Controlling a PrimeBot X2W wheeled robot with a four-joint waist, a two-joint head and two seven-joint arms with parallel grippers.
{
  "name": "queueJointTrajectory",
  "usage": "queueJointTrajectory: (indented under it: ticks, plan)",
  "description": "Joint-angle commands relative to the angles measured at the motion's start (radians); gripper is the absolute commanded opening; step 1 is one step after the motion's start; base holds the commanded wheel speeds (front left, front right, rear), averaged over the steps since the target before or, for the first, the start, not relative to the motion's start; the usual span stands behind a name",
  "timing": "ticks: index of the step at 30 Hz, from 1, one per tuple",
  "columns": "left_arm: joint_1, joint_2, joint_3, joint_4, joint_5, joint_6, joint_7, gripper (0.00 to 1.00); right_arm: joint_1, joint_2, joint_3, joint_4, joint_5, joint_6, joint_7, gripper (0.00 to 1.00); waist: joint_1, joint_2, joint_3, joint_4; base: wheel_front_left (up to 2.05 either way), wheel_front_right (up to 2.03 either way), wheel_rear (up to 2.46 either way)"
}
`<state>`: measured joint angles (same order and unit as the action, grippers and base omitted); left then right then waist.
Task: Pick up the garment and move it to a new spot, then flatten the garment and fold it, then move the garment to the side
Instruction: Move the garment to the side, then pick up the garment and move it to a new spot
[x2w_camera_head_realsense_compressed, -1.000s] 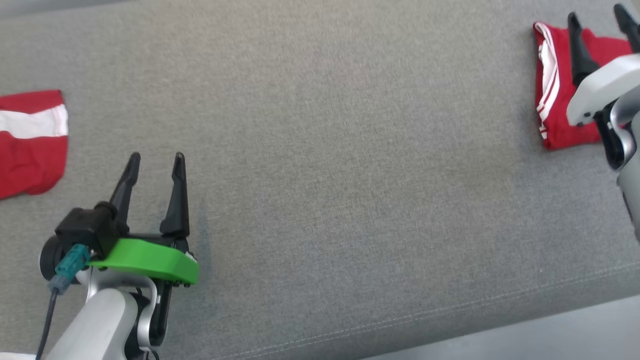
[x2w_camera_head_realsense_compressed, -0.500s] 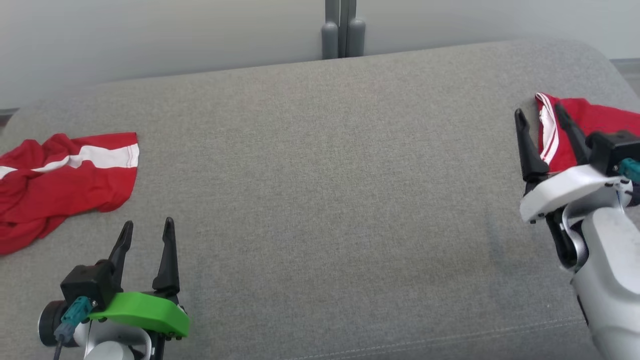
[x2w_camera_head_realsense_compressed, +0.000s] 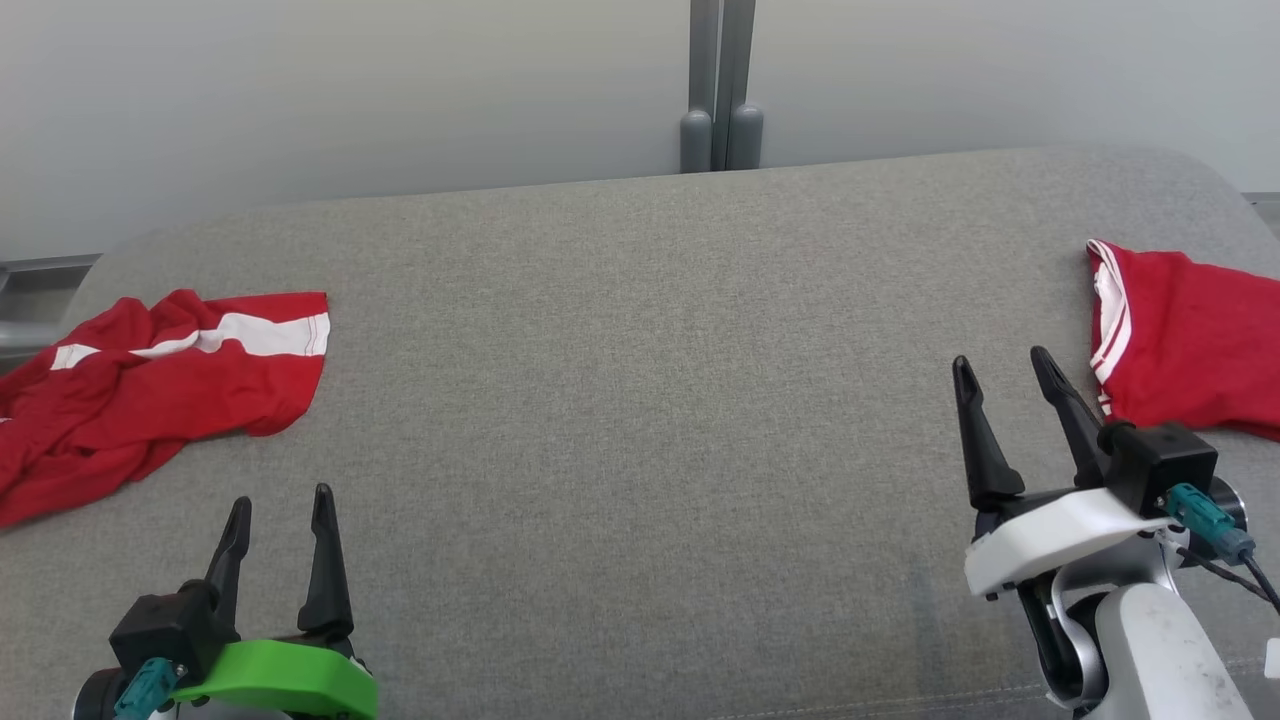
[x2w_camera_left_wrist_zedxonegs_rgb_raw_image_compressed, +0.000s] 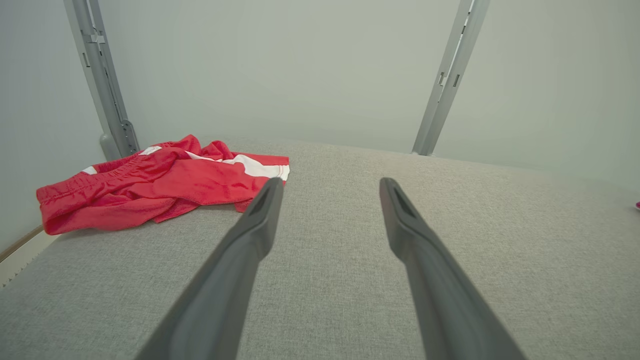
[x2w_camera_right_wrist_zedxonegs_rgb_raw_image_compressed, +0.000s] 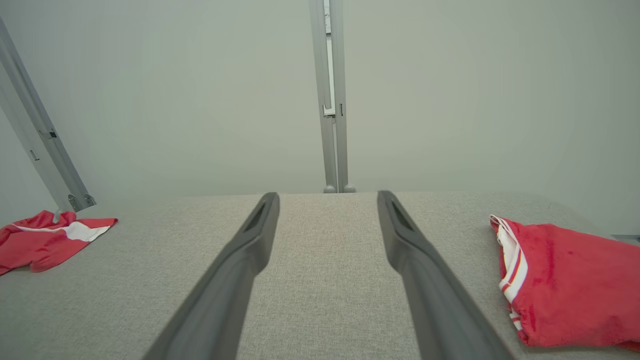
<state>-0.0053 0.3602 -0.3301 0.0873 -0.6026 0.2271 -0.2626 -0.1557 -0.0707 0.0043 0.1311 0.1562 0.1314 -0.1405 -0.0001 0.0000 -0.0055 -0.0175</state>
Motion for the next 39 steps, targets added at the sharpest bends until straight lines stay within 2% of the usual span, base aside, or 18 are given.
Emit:
queueJointTrajectory:
  ticks: [1,7,15,28,33,39]
  plan:
    - [0.011,-0.002,0.008,-0.006,0.013,-0.006,-0.004,1.0,0.018,0.003,-0.003,-0.011,-0.003,-0.001,0.004,1.0,0.0001,0.0,-0.001,-0.001,0.0,0.0,0.0]
    - [0.032,-0.036,0.039,-0.014,0.055,-0.029,-0.004,1.0,0.085,0.018,-0.01,-0.062,-0.024,-0.001,0.014,1.0,0.0001,0.0,-0.007,0.002,0.0,0.0,0.0]
    - [0.038,-0.071,0.056,0.002,0.093,-0.063,-0.004,1.0,0.115,0.019,0.023,-0.058,0.016,-0.001,0.015,1.0,0.0001,0.0,-0.007,0.006,0.0,0.0,0.0]
    - [0.027,-0.082,0.069,0.029,0.117,-0.087,-0.003,1.0,0.118,0.019,0.028,-0.05,0.03,-0.001,0.01,1.0,0.0001,0.0,-0.01,0.03,0.0,0.0,0.0]
    - [0.018,-0.087,0.077,0.031,0.121,-0.089,-0.003,1.0,0.121,0.019,0.025,-0.061,0.027,-0.001,0.011,1.0,0.0001,0.0,-0.01,0.077,0.0,0.0,0.0]
    - [0.018,-0.095,0.09,0.029,0.121,-0.09,-0.003,1.0,0.126,0.019,0.026,-0.077,0.026,-0.001,0.017,1.0,0.0001,0.0,-0.013,0.194,0.0,0.0,0.0]
